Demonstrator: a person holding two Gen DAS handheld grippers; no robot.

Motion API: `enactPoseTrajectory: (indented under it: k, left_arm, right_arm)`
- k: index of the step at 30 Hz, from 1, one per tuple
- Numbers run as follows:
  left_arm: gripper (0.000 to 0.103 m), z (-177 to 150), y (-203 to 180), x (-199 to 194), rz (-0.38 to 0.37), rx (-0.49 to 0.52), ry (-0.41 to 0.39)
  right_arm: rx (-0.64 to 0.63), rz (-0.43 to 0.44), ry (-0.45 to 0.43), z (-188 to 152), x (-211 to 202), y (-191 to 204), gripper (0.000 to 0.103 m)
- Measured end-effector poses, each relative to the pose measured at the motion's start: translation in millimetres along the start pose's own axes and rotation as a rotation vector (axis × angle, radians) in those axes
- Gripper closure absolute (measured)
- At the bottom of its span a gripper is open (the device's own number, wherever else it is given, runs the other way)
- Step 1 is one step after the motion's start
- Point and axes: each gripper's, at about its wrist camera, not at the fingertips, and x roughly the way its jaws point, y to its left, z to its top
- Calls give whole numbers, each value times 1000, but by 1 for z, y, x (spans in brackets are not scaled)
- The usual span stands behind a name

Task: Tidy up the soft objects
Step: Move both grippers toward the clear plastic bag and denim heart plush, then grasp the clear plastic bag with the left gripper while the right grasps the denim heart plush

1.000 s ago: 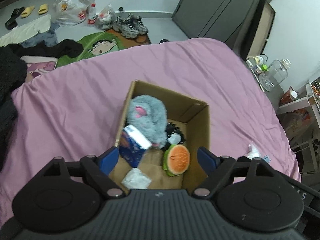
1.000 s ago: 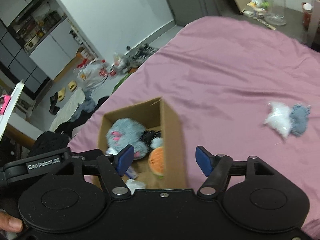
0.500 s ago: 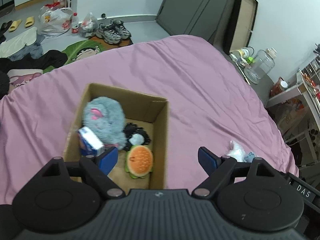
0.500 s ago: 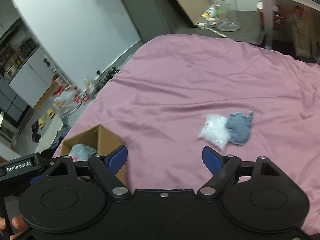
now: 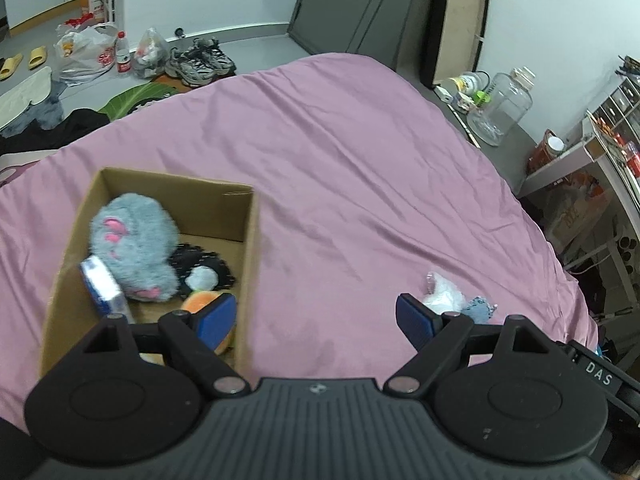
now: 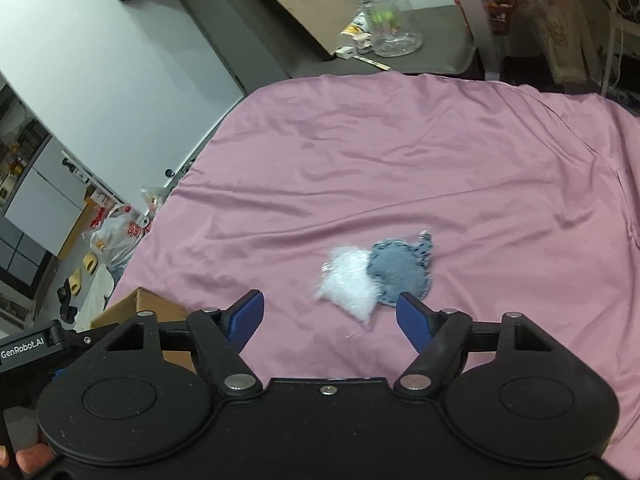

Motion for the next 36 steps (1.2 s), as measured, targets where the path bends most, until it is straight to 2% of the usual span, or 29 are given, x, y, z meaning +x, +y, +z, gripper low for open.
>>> enactPoseTrajectory:
  k: [14, 26, 28, 29, 32, 36]
  left_arm:
    - [20, -1, -54, 52, -13, 33, 36]
    - [21, -3, -85, 103, 15, 33, 89]
    - [21, -3, -90, 108, 14, 32, 96]
    - [21, -3, -91, 110, 11, 34, 98]
    - [21, -3, -100, 116, -4, 45, 102]
    - [21, -5, -111, 127, -29, 49, 114]
  right_arm:
    - [64, 9, 58, 15, 44, -55, 45]
    - [30, 37, 162, 23, 93, -74, 46]
    - [33, 52, 174, 22, 99, -76, 52]
    - [38, 63, 181, 23, 102, -77, 61]
    - [61, 81, 185, 25, 105, -84, 70]
    - [82, 86, 185, 29, 102, -95, 73]
